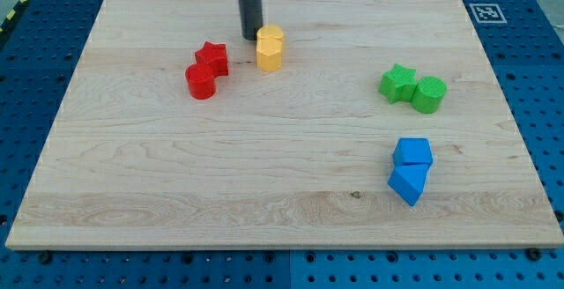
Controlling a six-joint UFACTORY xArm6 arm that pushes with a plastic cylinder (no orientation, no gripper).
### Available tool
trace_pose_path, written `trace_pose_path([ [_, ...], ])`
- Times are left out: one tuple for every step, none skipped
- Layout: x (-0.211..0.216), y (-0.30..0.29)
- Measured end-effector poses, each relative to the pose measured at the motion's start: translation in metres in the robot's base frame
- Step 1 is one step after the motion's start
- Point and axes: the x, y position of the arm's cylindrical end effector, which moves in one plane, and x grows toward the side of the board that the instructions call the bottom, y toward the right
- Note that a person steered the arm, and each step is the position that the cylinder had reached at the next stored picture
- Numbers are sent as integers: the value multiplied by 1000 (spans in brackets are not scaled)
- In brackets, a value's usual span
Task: Separate the yellow blocks
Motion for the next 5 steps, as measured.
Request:
trace_pose_path([
  [-1, 43],
  [-12, 19],
  [-4, -27],
  [26, -28],
  [39, -3],
])
